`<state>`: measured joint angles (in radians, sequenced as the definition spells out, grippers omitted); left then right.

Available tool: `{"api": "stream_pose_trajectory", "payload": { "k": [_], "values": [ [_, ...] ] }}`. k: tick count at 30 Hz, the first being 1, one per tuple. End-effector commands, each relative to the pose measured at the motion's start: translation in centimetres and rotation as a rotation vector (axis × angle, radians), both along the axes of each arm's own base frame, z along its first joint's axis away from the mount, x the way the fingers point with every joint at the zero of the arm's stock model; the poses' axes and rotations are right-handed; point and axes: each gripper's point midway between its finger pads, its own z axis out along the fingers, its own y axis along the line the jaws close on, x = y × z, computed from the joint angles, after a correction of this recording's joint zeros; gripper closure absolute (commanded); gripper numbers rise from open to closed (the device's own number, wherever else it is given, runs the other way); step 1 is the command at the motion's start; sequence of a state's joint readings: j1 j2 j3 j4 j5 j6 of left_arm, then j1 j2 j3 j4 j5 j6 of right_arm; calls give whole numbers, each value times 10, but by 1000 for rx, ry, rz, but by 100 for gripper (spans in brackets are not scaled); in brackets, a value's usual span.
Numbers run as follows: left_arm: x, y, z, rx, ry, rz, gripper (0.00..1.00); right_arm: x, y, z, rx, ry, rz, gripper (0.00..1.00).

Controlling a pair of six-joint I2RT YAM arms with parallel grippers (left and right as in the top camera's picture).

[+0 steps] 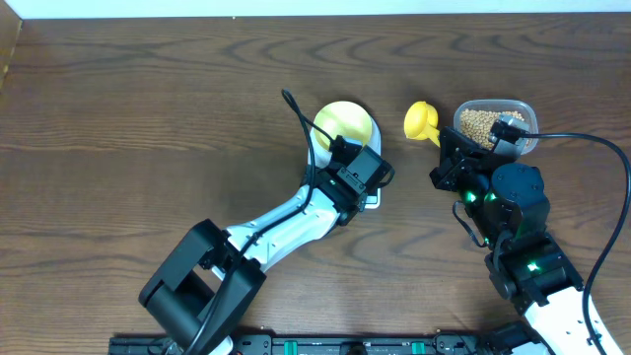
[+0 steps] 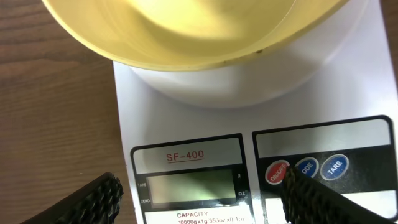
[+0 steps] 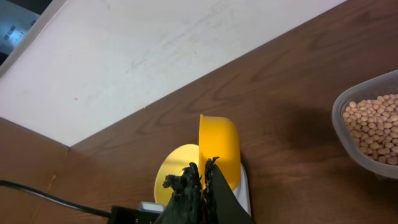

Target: Scoop item into bowl and weigh 50g on scale

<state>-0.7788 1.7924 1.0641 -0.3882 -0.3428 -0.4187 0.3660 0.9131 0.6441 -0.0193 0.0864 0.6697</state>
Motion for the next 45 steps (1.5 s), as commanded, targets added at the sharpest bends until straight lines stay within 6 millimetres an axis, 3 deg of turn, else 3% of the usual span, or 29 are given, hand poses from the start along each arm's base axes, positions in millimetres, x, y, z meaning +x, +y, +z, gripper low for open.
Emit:
{"api": "stream_pose_trajectory", "payload": {
  "k": [1, 45],
  "values": [
    [-2, 9, -14, 37, 17, 16, 16, 1, -5, 12, 9, -28, -20, 99],
    [-1, 10, -20, 47, 25, 20, 17, 1, -5, 12, 9, -28, -20, 99]
  ]
}}
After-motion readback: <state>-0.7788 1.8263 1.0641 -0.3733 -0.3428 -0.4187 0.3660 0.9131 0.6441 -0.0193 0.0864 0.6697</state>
